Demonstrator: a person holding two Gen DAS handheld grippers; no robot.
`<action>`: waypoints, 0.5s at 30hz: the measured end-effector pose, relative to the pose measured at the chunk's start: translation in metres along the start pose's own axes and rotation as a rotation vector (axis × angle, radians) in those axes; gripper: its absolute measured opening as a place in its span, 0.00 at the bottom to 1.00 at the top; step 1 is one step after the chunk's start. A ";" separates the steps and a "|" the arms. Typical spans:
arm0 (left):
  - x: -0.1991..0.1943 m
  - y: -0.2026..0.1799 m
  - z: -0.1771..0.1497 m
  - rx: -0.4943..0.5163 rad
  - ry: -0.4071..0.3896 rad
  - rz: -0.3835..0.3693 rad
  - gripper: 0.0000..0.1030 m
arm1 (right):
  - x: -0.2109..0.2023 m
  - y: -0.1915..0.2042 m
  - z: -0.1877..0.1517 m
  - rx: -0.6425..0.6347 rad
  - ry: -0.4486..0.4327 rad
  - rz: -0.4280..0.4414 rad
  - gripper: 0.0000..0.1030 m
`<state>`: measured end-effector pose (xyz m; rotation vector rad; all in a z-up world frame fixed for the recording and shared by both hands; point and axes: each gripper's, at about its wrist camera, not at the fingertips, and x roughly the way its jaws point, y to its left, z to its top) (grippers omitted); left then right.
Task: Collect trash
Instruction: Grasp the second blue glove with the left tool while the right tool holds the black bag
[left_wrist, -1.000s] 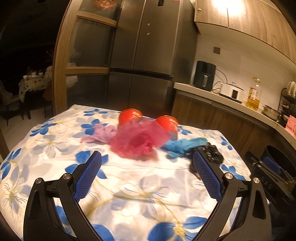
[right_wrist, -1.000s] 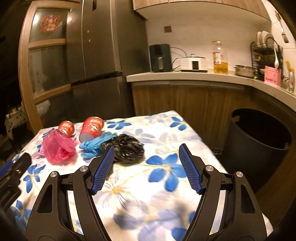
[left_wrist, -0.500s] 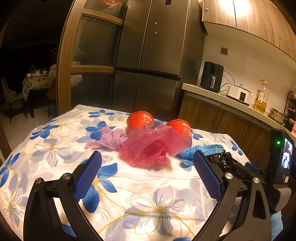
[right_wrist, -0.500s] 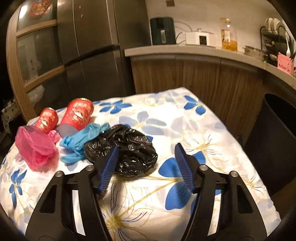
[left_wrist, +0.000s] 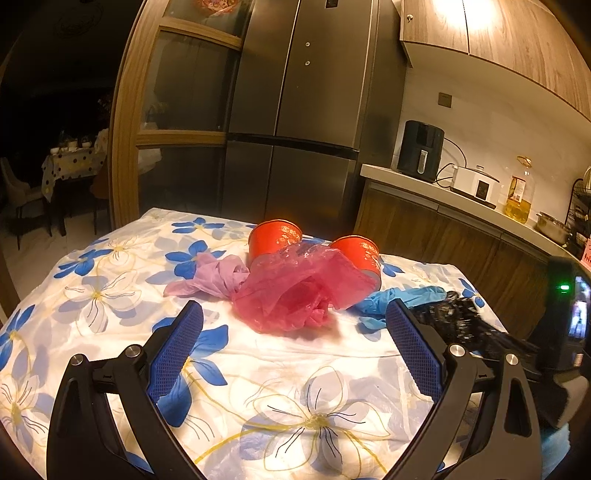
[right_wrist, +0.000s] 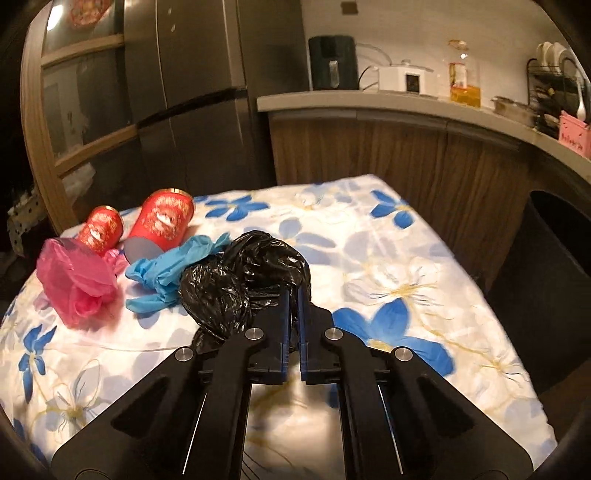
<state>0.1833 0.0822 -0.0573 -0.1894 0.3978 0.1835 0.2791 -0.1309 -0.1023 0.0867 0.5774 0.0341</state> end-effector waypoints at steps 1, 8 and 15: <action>0.000 -0.002 -0.001 0.001 0.001 -0.004 0.92 | -0.006 -0.003 -0.001 0.002 -0.015 -0.008 0.04; 0.003 -0.026 -0.007 0.033 0.013 -0.047 0.92 | -0.048 -0.034 -0.008 0.031 -0.099 -0.061 0.04; 0.015 -0.075 -0.012 0.092 0.020 -0.116 0.92 | -0.070 -0.059 -0.011 0.074 -0.129 -0.067 0.04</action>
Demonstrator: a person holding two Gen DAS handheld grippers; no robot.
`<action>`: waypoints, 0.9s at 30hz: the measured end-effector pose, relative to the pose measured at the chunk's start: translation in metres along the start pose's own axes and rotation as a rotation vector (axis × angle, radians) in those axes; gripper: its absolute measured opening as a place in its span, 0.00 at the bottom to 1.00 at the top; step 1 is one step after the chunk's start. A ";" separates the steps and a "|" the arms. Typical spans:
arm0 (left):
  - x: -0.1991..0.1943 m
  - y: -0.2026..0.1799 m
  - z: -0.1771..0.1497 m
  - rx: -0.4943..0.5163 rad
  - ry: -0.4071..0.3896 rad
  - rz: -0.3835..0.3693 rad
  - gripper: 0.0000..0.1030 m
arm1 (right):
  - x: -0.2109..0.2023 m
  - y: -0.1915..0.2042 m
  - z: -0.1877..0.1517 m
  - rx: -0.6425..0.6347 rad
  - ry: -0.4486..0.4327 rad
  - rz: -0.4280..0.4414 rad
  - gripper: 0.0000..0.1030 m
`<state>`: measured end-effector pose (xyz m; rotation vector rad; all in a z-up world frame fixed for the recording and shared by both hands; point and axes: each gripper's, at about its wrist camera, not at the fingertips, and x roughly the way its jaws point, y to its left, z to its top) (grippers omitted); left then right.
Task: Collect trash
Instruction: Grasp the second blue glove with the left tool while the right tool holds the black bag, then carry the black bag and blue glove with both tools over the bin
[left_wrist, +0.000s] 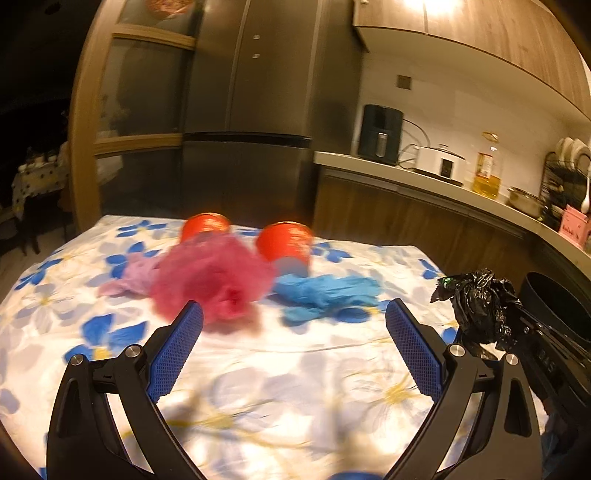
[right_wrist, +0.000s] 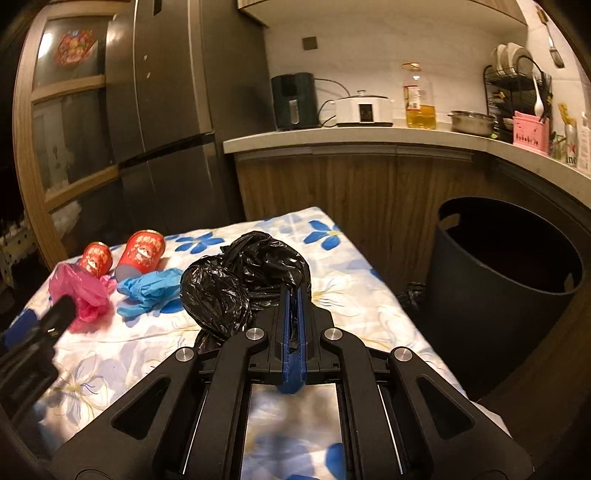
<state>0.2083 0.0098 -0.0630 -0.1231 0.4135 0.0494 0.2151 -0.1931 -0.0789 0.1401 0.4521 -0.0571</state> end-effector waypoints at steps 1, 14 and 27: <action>0.004 -0.006 0.001 0.004 -0.002 -0.003 0.92 | -0.002 -0.003 0.000 0.006 -0.004 0.000 0.04; 0.102 -0.053 0.015 0.014 0.107 0.060 0.89 | -0.019 -0.026 0.007 0.029 -0.047 -0.001 0.04; 0.136 -0.037 0.006 -0.040 0.257 0.091 0.22 | -0.021 -0.027 0.007 0.028 -0.047 0.015 0.04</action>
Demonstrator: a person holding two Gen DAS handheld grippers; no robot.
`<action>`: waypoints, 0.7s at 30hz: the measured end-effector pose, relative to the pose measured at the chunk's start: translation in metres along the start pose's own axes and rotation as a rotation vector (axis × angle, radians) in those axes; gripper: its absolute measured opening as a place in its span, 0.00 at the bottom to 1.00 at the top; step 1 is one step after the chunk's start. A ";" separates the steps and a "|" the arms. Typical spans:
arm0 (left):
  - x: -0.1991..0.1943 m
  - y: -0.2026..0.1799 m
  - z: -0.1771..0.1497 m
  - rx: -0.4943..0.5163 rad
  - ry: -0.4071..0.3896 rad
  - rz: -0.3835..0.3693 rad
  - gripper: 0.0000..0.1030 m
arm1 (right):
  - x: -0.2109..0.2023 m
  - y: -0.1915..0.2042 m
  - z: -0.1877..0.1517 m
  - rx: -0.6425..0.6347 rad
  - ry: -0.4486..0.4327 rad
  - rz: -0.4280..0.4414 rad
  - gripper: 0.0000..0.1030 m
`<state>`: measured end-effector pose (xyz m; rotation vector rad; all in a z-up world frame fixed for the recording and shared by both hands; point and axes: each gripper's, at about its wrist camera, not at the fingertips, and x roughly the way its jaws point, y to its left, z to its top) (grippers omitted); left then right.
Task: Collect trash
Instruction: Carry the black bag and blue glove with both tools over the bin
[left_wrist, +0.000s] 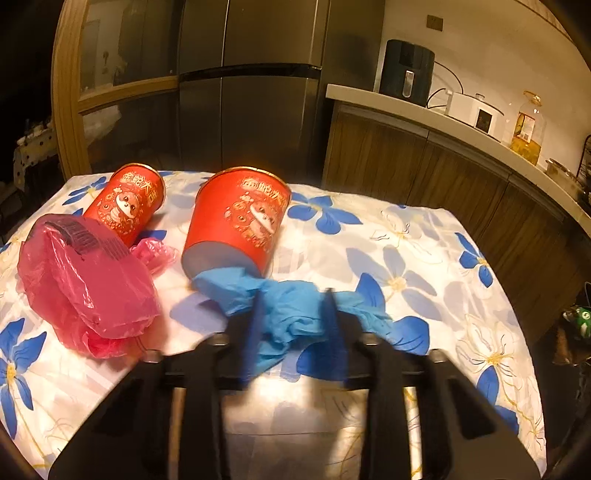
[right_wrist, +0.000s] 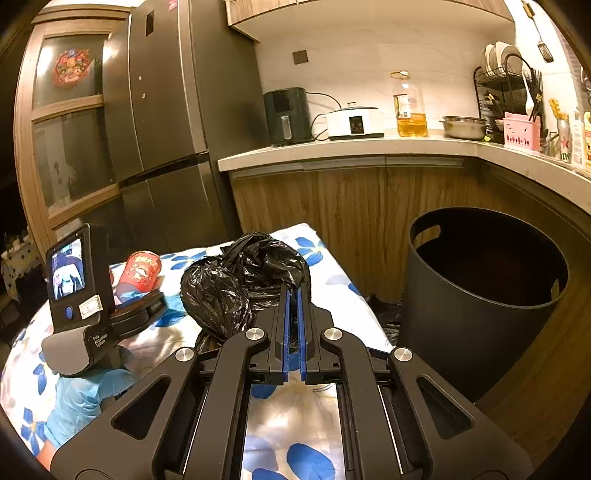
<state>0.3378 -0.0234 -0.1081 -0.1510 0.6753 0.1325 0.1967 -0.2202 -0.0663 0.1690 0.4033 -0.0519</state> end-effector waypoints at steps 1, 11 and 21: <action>0.000 0.000 0.000 0.001 0.001 -0.005 0.20 | -0.001 0.000 0.000 0.001 -0.001 -0.001 0.04; -0.026 0.013 -0.010 -0.013 -0.029 -0.059 0.02 | -0.011 -0.004 0.003 0.013 -0.014 0.000 0.04; -0.080 0.015 -0.020 -0.009 -0.076 -0.121 0.02 | -0.033 -0.009 0.007 0.024 -0.049 0.000 0.04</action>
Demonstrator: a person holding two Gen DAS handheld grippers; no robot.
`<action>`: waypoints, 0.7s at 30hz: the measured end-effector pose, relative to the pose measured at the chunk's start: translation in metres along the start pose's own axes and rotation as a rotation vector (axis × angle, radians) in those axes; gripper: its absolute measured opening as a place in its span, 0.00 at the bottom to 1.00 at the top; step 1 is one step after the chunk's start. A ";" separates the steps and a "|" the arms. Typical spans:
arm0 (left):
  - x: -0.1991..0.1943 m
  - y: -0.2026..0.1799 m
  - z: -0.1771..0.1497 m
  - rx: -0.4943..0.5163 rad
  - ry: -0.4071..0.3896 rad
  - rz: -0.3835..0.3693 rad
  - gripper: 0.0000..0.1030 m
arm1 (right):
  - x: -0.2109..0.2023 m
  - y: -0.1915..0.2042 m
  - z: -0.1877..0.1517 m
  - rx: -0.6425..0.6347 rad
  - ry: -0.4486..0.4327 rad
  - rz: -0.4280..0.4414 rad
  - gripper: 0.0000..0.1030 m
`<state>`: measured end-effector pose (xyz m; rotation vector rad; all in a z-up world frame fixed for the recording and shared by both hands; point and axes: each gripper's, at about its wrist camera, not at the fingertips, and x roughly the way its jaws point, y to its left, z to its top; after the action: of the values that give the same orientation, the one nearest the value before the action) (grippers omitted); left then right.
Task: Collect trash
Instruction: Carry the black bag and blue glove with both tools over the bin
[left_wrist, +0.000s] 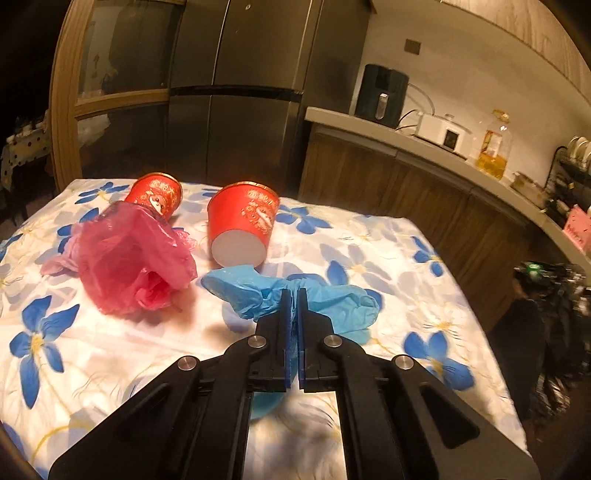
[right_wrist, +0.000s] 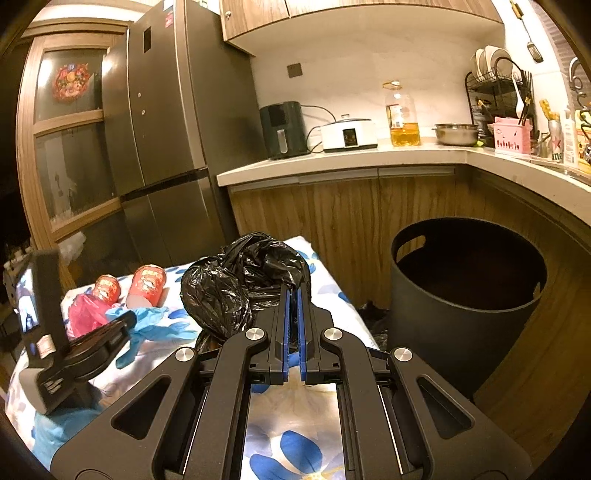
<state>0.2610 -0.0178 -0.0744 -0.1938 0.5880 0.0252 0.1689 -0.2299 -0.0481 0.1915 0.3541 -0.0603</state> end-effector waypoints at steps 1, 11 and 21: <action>-0.007 -0.001 0.000 0.002 -0.009 -0.010 0.02 | -0.002 0.000 0.000 0.001 -0.004 0.000 0.04; -0.064 -0.039 0.001 0.079 -0.103 -0.095 0.02 | -0.030 -0.016 0.006 0.024 -0.042 -0.014 0.04; -0.088 -0.091 0.004 0.147 -0.153 -0.181 0.02 | -0.053 -0.052 0.018 0.052 -0.088 -0.078 0.04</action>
<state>0.1968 -0.1038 -0.0066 -0.1002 0.4163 -0.1768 0.1202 -0.2830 -0.0221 0.2254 0.2720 -0.1551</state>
